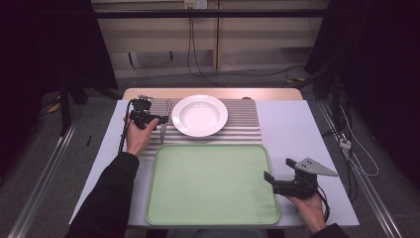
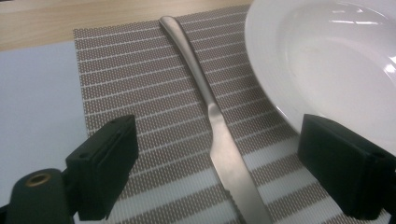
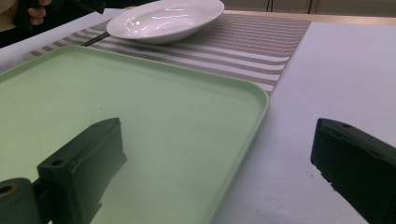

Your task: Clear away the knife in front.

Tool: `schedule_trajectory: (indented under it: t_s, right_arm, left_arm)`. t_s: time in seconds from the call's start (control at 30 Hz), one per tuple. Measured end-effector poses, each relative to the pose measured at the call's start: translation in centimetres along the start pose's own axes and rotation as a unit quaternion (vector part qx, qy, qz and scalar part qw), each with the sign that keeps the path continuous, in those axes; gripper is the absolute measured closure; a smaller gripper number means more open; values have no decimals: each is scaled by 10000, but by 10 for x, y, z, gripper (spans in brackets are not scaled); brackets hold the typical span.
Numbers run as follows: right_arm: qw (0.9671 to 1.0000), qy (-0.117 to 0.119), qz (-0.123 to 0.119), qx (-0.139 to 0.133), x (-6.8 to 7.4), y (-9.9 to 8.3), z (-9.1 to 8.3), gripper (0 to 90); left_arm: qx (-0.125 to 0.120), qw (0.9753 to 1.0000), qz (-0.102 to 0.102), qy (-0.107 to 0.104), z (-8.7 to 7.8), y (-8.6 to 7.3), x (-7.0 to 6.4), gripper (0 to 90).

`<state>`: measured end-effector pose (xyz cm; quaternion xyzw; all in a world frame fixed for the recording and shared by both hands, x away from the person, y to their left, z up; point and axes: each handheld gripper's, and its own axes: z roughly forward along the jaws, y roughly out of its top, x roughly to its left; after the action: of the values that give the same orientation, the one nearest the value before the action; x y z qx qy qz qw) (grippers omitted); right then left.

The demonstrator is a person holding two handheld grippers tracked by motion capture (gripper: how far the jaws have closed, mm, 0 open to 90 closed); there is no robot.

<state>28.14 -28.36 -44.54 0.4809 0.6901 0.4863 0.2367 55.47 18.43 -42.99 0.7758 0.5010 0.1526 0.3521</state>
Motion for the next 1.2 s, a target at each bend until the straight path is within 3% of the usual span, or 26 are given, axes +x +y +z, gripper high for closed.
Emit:
schedule_trajectory:
  t_s: [0.13,0.17,0.2,0.27,0.3,0.43,0.5,0.67,1.0,1.1,1.2]
  right_arm:
    - [10000,-9,8,-3,0,0,0,25]
    - [10000,-7,11,-4,-1,0,0,25]
    - [10000,-4,9,-2,-1,0,0,25]
    - [10000,0,6,-6,-1,0,0,25]
    - [10000,4,3,-6,-1,0,0,25]
    - [10000,13,4,-11,-1,0,0,25]
    - [10000,40,29,-19,-1,-1,0,25]
    - [9999,85,57,-34,-1,-1,0,25]
    - [9999,98,61,-18,-1,-1,1,25]
    - [9999,100,91,-19,-1,-1,1,25]
    - [9999,106,67,-23,-1,-1,1,25]
  left_arm:
    - [52,10000,-30,76,9,7,5,146]
    - [78,9999,-17,106,12,9,7,206]
    - [115,9998,-36,176,15,11,8,206]
    - [102,9998,-139,104,20,14,10,231]
    - [100,9998,-148,90,22,15,10,292]
    - [337,9994,-84,85,34,20,9,364]
    - [313,9995,-81,61,39,20,10,390]
    - [470,9987,-162,136,50,22,9,524]
    - [552,9983,-53,175,59,27,1,705]
    - [623,9977,67,251,60,29,-3,758]
    - [658,9976,-33,231,60,30,-2,764]
